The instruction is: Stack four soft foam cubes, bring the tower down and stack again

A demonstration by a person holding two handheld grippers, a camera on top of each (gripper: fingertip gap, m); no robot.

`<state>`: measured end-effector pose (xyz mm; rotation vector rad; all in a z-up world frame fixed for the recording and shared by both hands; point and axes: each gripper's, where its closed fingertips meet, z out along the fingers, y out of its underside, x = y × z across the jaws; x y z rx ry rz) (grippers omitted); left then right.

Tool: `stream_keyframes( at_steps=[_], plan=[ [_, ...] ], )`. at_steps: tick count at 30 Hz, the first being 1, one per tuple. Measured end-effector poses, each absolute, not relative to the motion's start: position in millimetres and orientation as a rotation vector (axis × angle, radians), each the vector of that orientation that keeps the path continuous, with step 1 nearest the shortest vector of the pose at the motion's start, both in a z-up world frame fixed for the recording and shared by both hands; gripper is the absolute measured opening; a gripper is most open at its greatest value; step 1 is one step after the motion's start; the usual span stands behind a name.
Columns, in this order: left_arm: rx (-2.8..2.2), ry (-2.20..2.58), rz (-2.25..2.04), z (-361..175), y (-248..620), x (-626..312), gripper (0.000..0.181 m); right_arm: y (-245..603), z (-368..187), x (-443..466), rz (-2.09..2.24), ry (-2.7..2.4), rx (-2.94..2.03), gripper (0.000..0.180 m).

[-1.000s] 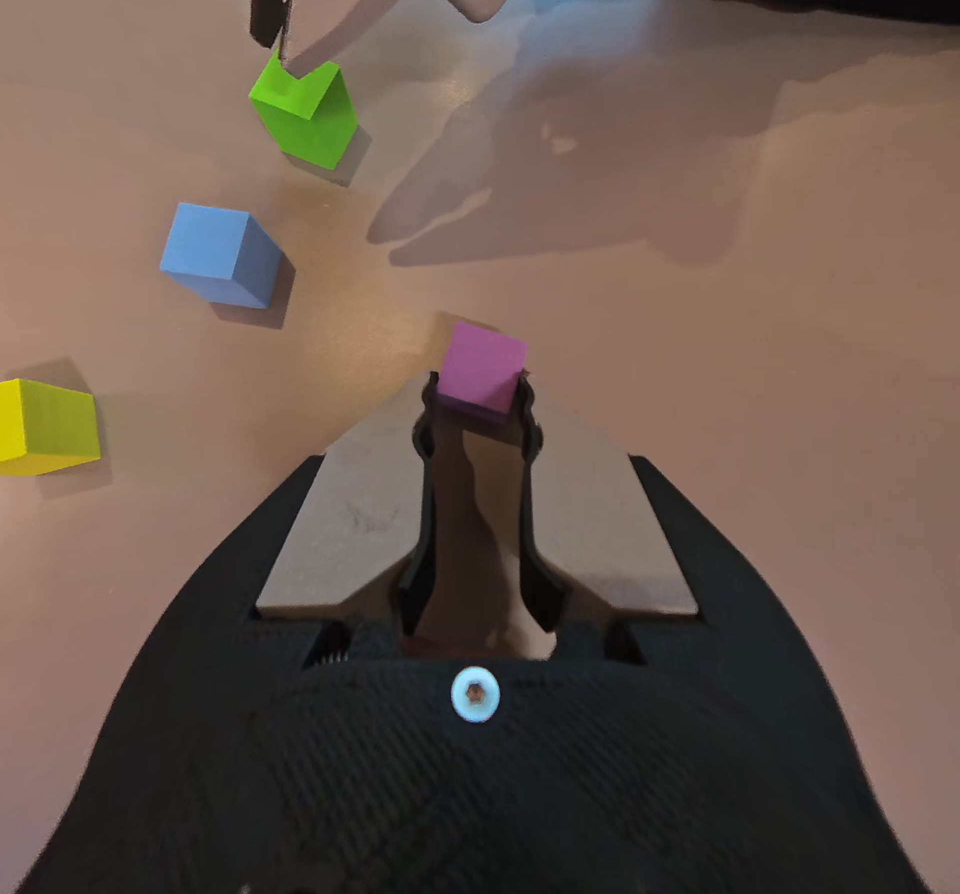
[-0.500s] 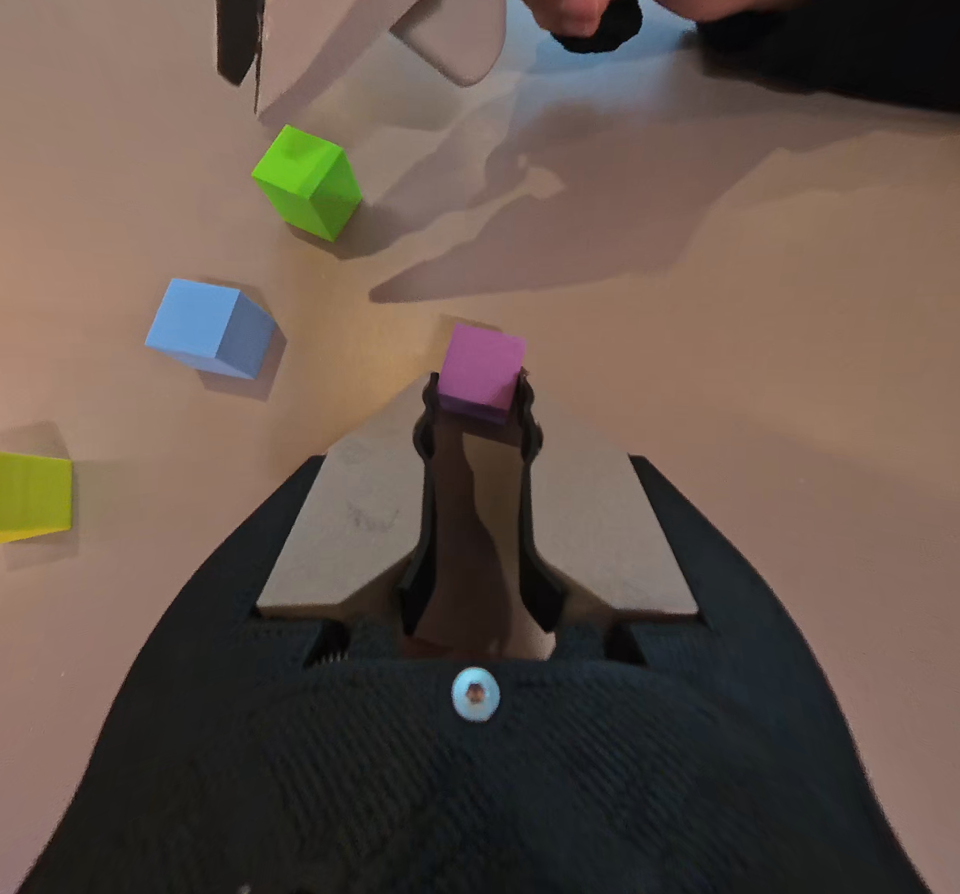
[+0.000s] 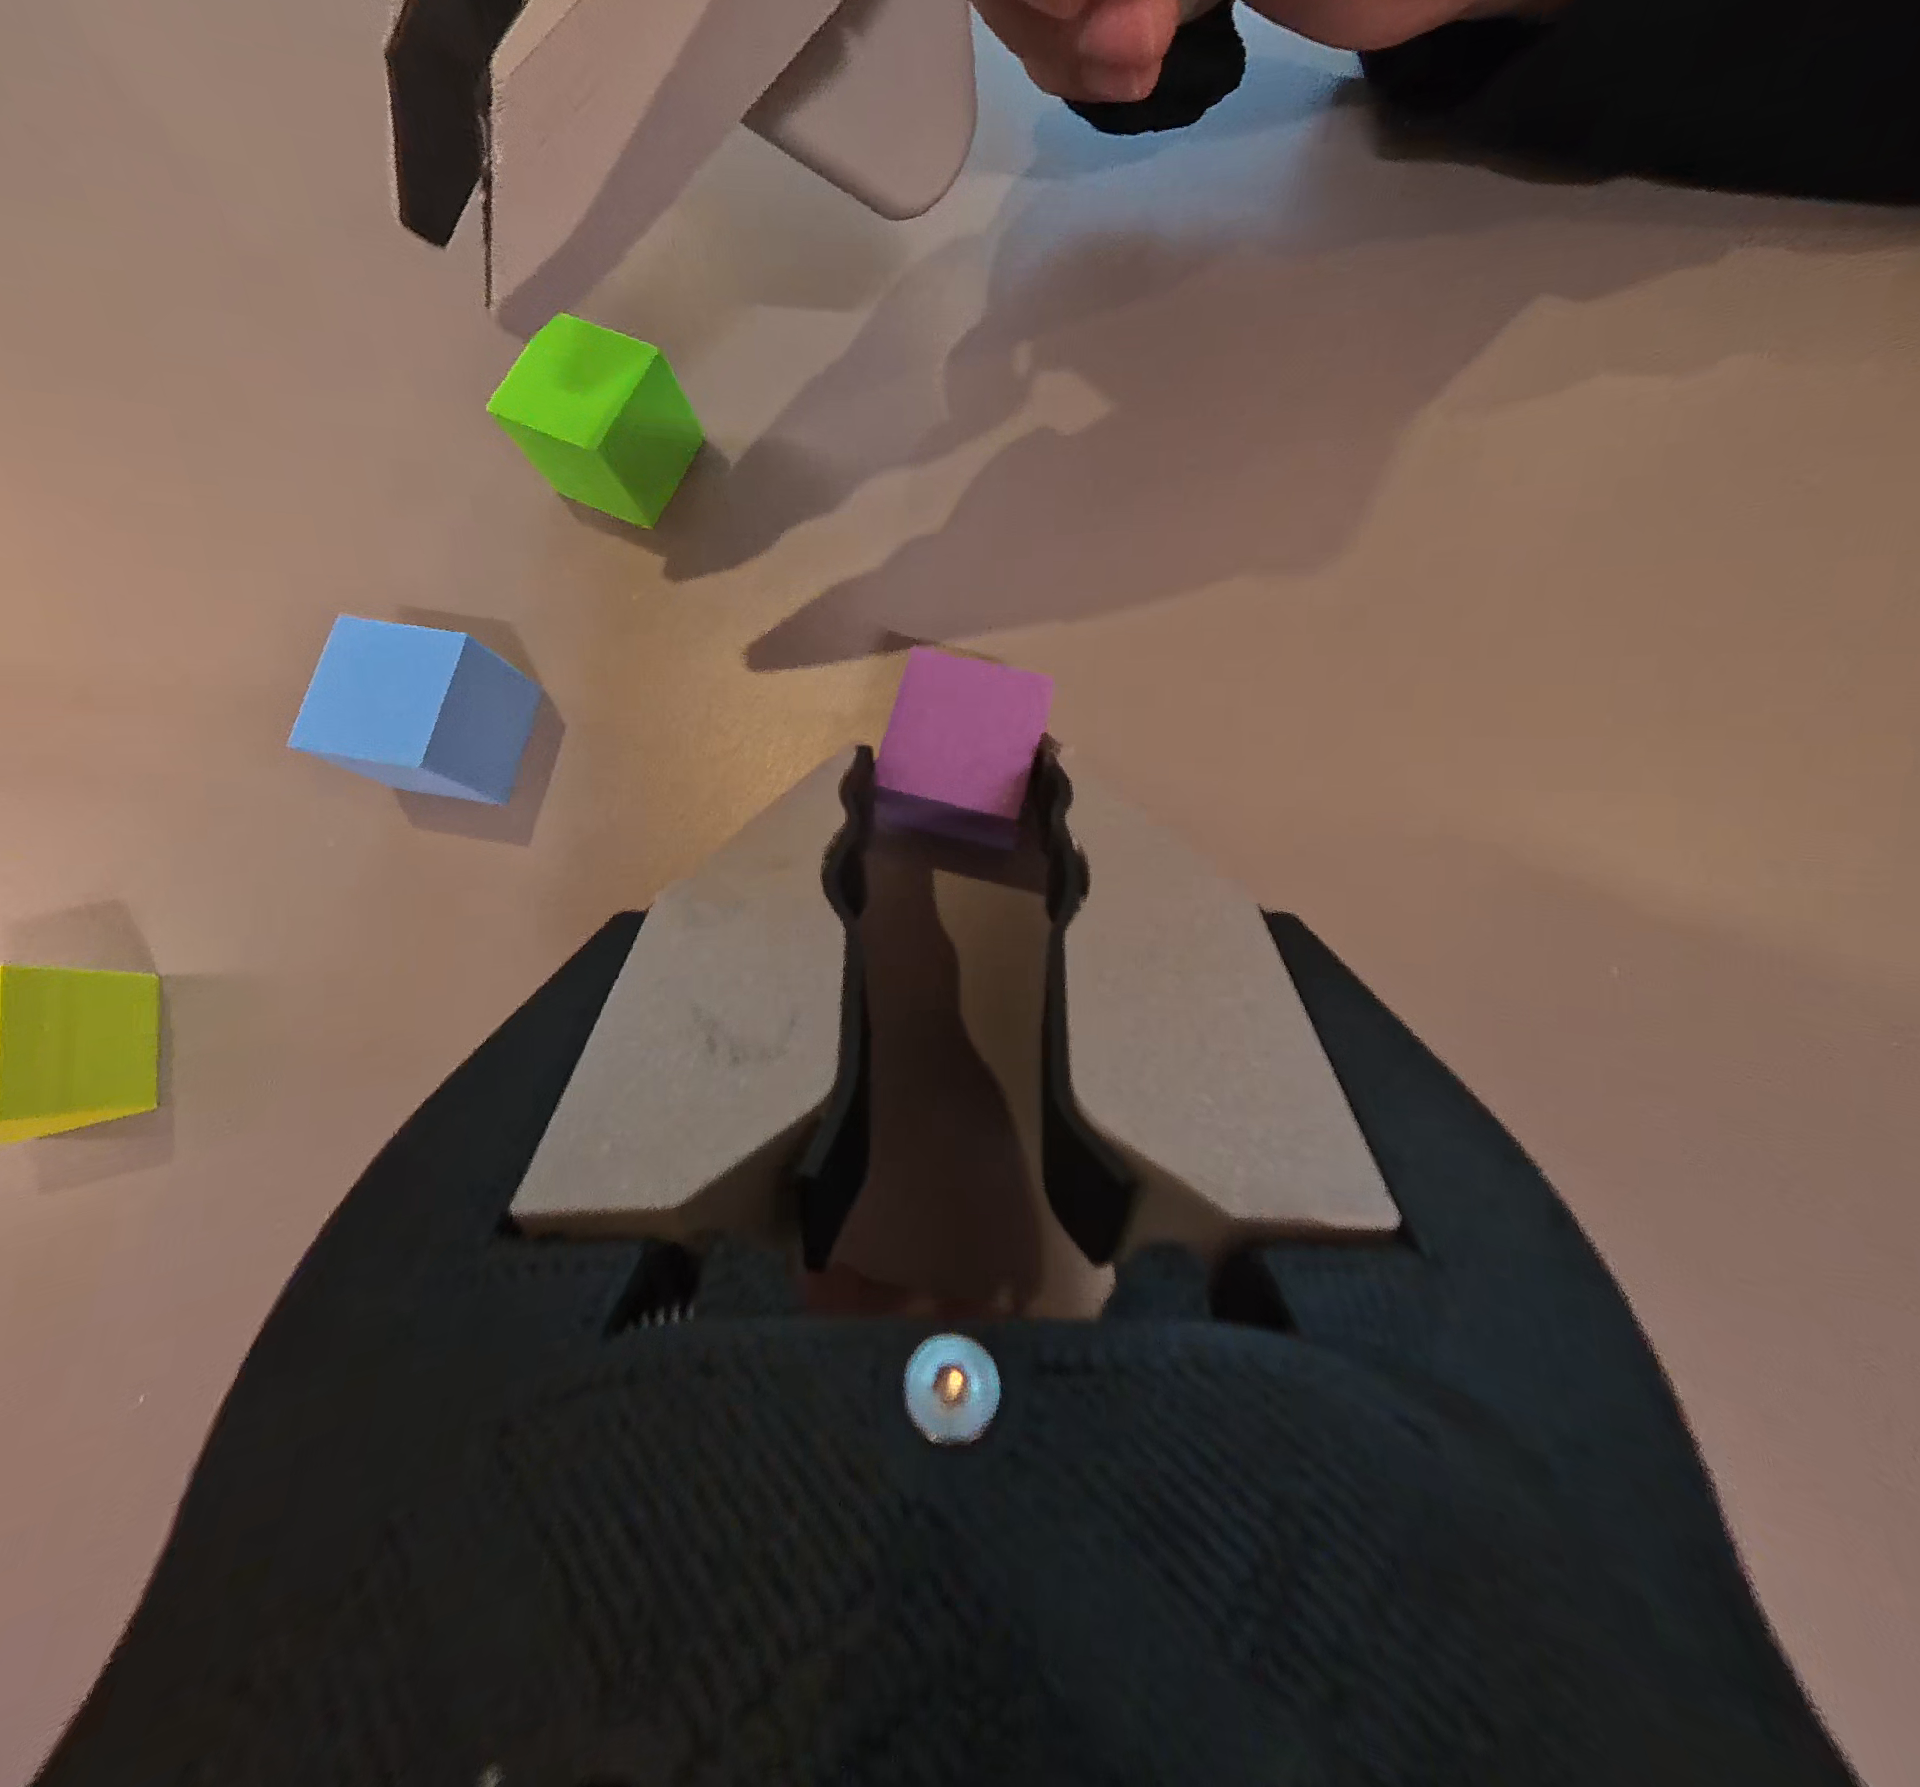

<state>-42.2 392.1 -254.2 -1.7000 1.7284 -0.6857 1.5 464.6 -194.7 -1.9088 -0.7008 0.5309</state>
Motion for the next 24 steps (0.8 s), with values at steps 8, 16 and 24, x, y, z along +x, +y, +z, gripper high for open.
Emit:
stream_keyframes(
  at_steps=[8,16,24],
  plan=[
    [-1.747,1.715,-0.657,-254,401,-51,0.069,461,-197,6,0.590,-0.796,-1.876,0.036],
    [-1.789,1.772,-0.704,-257,396,-69,0.078,460,-223,14,0.561,-0.906,-1.953,0.043],
    [-1.751,1.770,-0.742,-258,394,-75,0.081,467,-226,21,0.522,-0.959,-1.935,0.053]
  ],
)
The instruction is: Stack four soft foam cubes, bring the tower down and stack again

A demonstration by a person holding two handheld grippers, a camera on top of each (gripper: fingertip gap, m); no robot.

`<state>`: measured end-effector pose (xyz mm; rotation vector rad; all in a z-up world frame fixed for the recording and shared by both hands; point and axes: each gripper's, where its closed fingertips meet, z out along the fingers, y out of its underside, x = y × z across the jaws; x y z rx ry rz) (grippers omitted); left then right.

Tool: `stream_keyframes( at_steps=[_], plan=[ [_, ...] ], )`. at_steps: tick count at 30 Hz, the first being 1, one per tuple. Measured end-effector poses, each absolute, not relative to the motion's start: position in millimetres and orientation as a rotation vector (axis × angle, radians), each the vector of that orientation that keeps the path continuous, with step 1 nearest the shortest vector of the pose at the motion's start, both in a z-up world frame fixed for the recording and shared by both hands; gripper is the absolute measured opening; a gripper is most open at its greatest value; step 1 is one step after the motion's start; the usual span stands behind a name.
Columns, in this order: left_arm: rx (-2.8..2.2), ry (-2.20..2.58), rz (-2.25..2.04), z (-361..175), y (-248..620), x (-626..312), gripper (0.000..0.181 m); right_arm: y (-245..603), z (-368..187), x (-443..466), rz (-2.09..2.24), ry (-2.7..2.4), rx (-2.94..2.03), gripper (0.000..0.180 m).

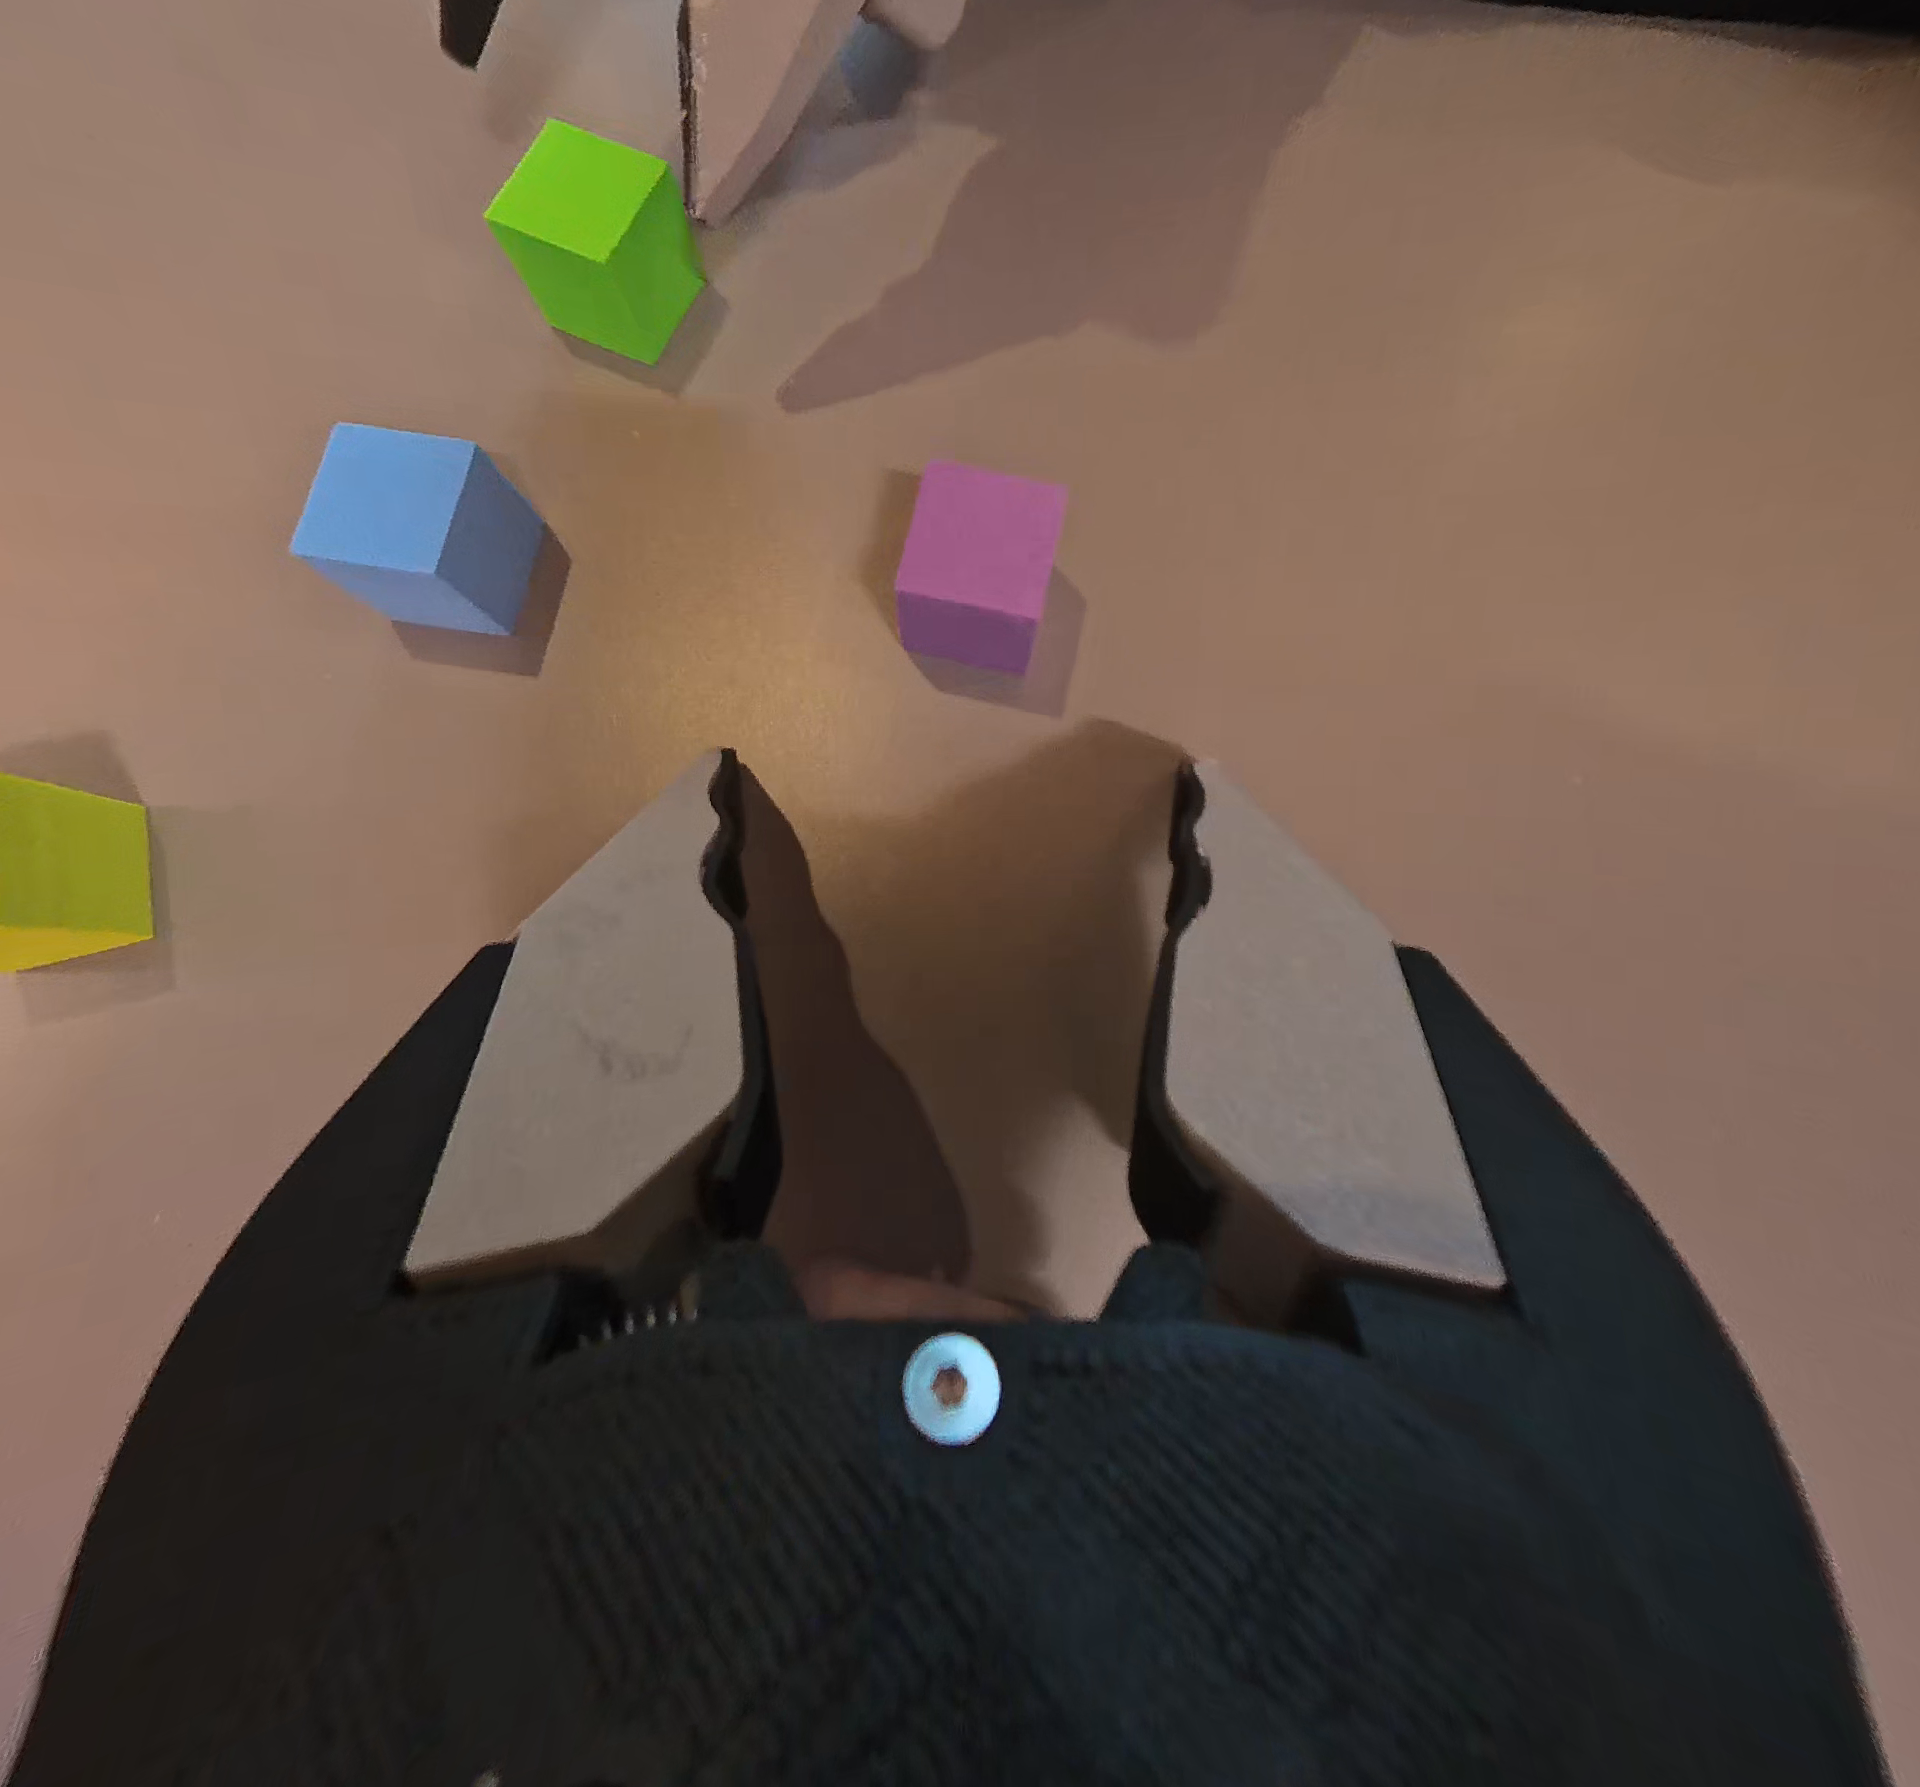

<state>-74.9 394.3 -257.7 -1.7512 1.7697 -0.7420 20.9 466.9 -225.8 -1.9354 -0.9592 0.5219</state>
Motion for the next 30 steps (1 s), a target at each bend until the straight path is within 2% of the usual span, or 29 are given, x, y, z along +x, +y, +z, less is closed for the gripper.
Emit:
stream_keyframes(
  at_steps=[5,7,9,14,23,30],
  plan=[
    [-1.746,1.762,-0.750,-258,394,-74,0.081,469,-236,18,0.520,-1.004,-1.987,0.050],
    [-1.746,1.759,-0.750,-258,394,-73,0.081,469,-241,17,0.501,-1.031,-2.013,0.042],
    [-1.747,1.754,-0.750,-258,395,-72,0.081,467,-243,15,0.487,-1.059,-2.009,0.025],
    [-1.748,1.753,-0.750,-258,396,-73,0.080,464,-233,12,0.510,-1.048,-1.944,0.025],
    [-1.784,1.691,-0.733,-256,415,-86,0.063,437,-204,-14,0.702,-1.079,-1.841,0.025],
    [-1.788,1.684,-0.730,-257,414,-85,0.063,410,-199,-43,0.686,-1.215,-1.810,0.025]
  ],
)
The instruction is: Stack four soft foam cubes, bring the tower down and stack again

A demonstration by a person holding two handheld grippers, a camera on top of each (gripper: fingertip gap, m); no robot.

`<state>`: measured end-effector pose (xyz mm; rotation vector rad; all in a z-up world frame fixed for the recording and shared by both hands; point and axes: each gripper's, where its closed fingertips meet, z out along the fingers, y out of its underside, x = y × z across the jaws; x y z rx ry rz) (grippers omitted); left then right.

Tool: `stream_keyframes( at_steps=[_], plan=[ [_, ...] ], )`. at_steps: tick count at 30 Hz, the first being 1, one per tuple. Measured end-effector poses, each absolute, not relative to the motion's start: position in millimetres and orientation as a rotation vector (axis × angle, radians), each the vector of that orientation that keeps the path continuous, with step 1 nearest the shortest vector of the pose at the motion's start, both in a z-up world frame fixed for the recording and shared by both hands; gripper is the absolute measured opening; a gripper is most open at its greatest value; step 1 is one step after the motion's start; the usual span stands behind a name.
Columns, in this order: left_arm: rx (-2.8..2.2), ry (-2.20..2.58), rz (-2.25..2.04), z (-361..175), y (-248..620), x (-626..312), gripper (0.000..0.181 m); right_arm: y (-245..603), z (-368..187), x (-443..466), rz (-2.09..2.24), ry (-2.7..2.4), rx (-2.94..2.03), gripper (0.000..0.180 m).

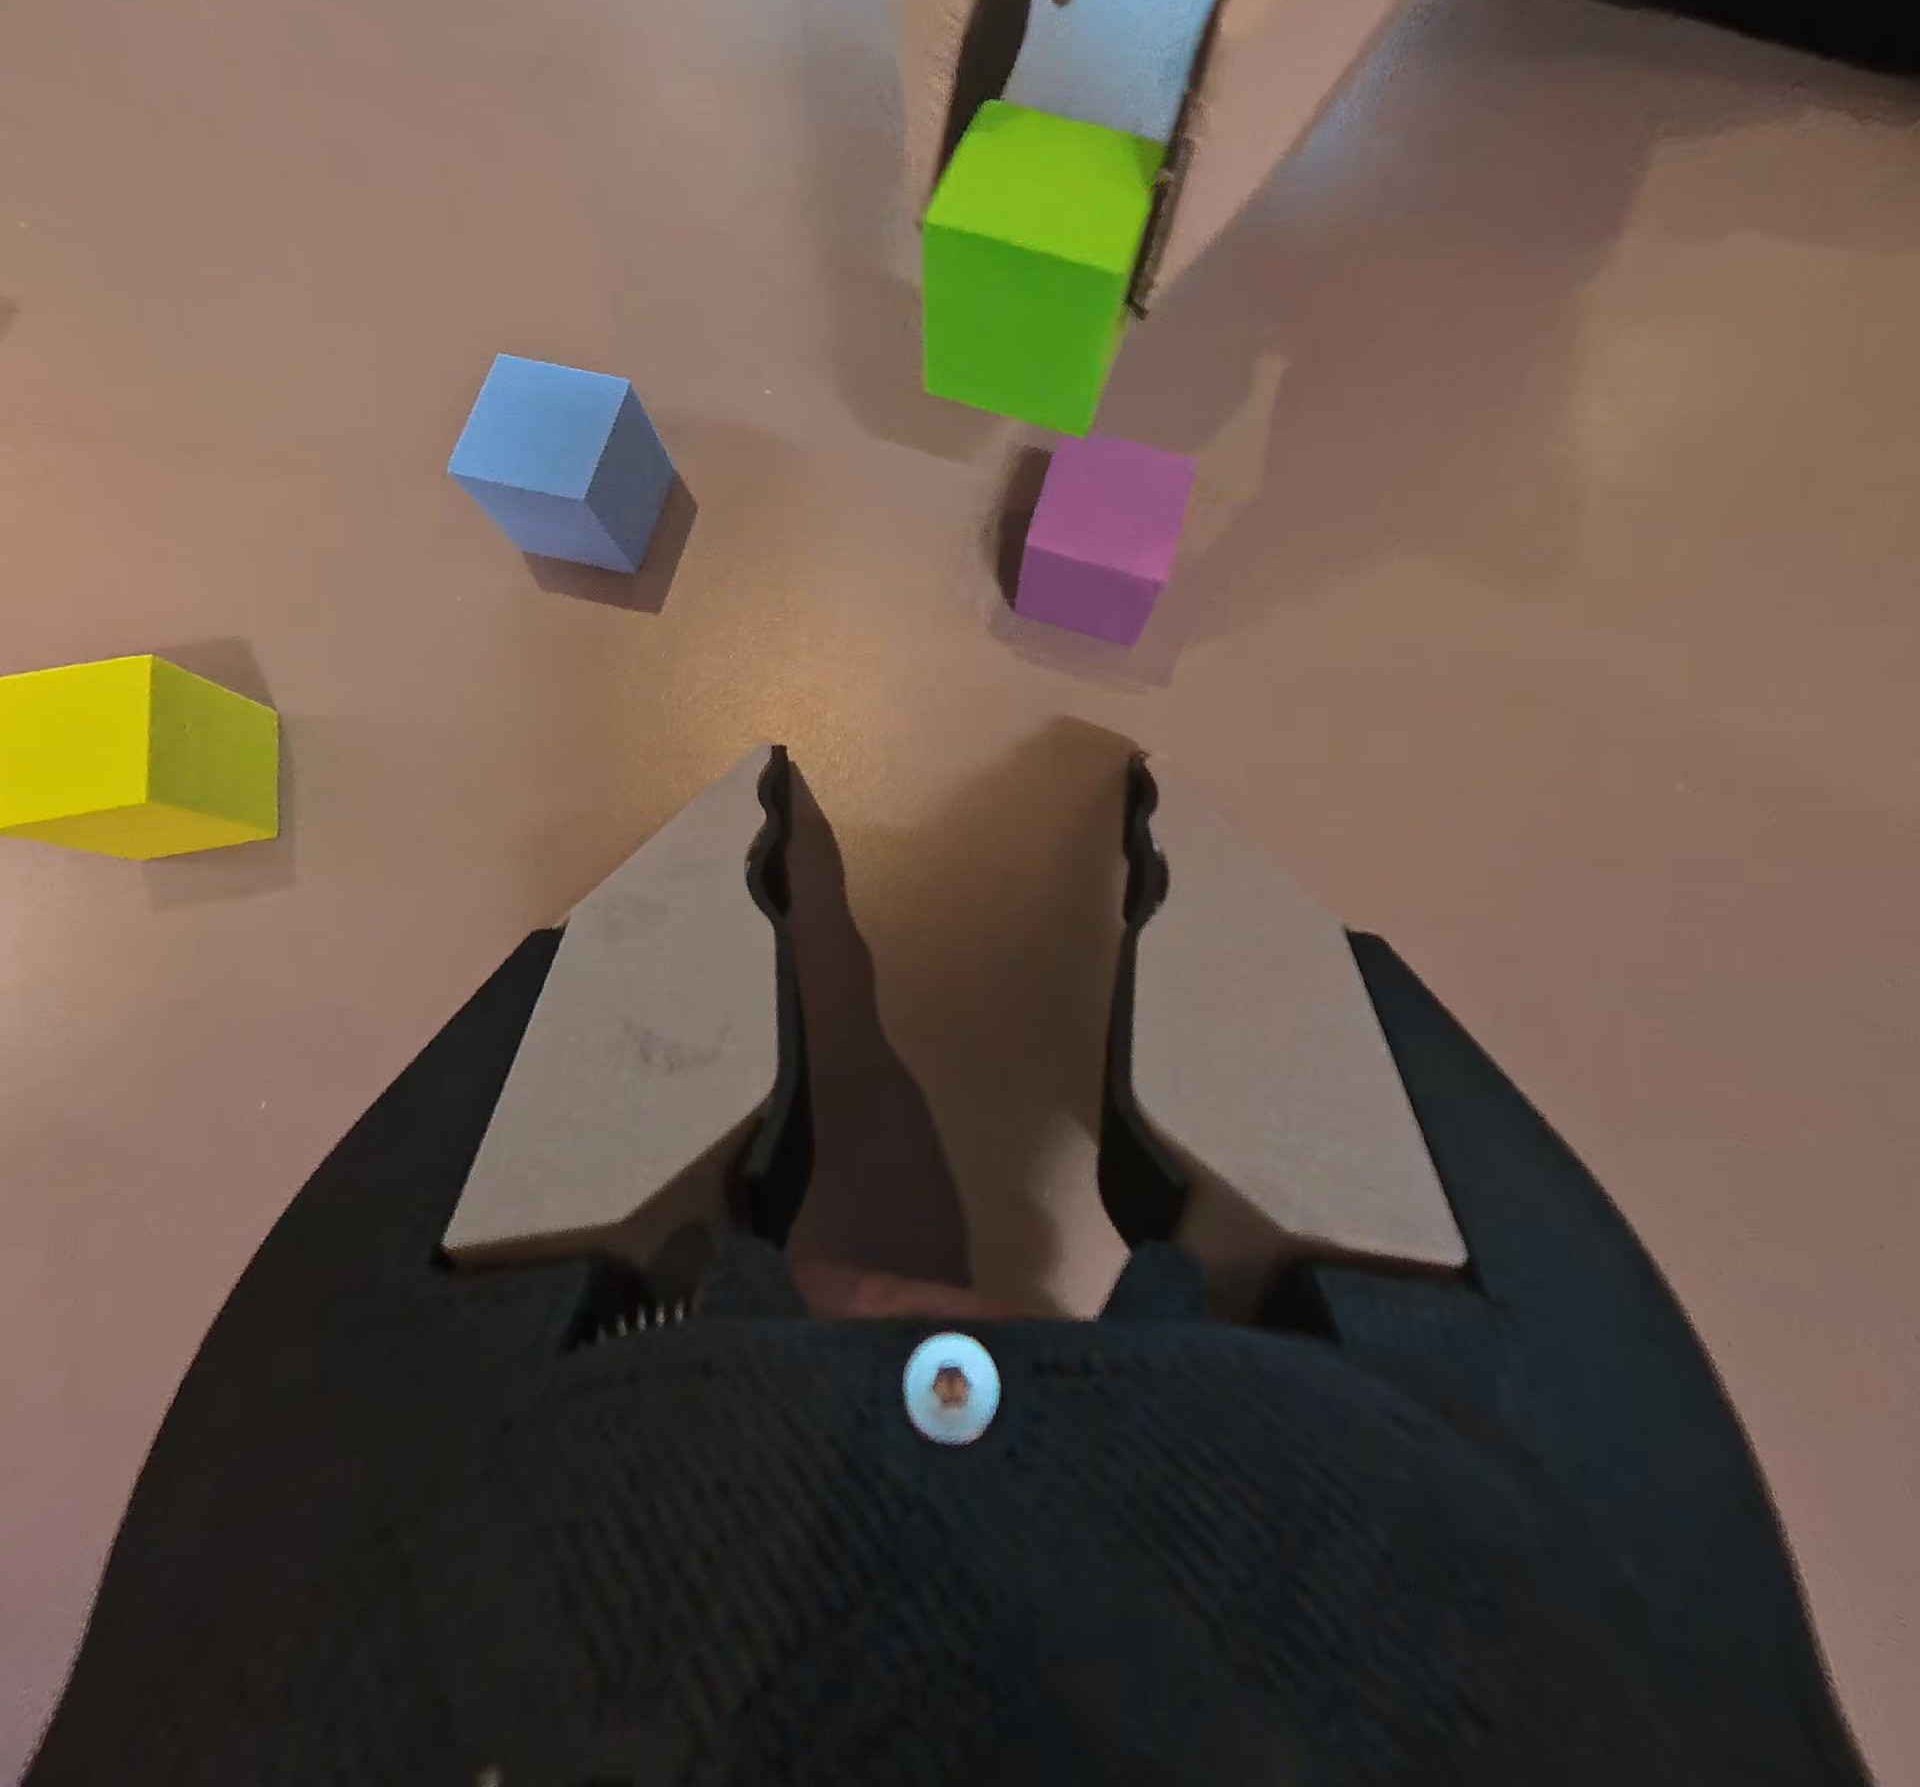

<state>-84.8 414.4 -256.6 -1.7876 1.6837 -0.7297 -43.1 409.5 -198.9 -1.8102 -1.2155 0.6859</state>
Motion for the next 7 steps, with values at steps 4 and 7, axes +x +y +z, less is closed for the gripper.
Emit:
stream_keyframes(
  at_steps=[4,7],
  plan=[
    [-1.784,1.683,-0.730,-256.5,414.2,-84.4,0.063,400.7,-200.5,-51.0,0.664,-1.270,-1.806,0.025],
    [-1.785,1.682,-0.730,-256.6,414.0,-84.1,0.064,397.4,-203.5,-53.5,0.663,-1.290,-1.815,0.025]
  ],
)
